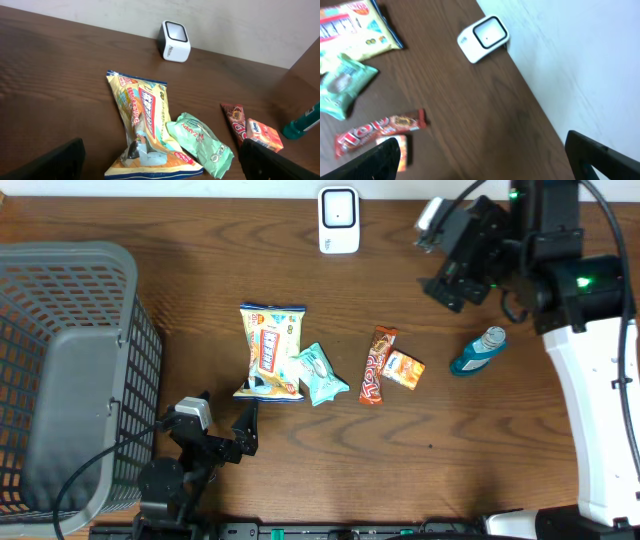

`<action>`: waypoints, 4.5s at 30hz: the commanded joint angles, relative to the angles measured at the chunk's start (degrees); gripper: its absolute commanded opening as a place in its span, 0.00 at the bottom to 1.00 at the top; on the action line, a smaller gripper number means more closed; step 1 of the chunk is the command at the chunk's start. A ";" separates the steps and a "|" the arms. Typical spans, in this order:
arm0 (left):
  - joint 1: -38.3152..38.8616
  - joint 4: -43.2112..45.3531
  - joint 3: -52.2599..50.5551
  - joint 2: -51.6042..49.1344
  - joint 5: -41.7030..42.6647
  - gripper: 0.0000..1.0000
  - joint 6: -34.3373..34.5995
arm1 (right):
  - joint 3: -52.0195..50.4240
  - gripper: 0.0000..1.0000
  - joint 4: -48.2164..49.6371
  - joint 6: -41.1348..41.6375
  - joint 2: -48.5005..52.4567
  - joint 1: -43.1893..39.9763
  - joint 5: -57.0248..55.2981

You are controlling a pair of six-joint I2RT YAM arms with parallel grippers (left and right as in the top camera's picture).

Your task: Scan the item barcode

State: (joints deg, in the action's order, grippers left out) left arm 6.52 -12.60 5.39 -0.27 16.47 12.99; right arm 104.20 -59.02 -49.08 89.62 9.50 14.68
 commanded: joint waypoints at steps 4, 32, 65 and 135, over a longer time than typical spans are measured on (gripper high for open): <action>-0.20 -1.51 -0.85 0.04 1.07 0.98 -1.16 | 0.37 0.99 -4.11 -11.02 1.99 -14.47 20.50; -0.20 -1.51 -0.85 0.04 1.07 0.98 -1.16 | 0.52 0.99 -25.42 -41.00 8.33 -29.77 29.99; -0.20 -1.51 -0.85 0.04 1.07 0.98 -1.16 | -16.26 0.99 -13.49 -52.57 16.35 -28.63 18.75; -0.20 -1.51 -0.85 0.04 1.07 0.98 -1.16 | -11.15 0.24 -2.71 -12.17 22.45 -16.79 72.39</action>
State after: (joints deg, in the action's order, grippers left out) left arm 6.52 -12.62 5.39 -0.27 16.62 12.99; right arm 91.37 -61.65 -63.55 112.84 -8.71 71.70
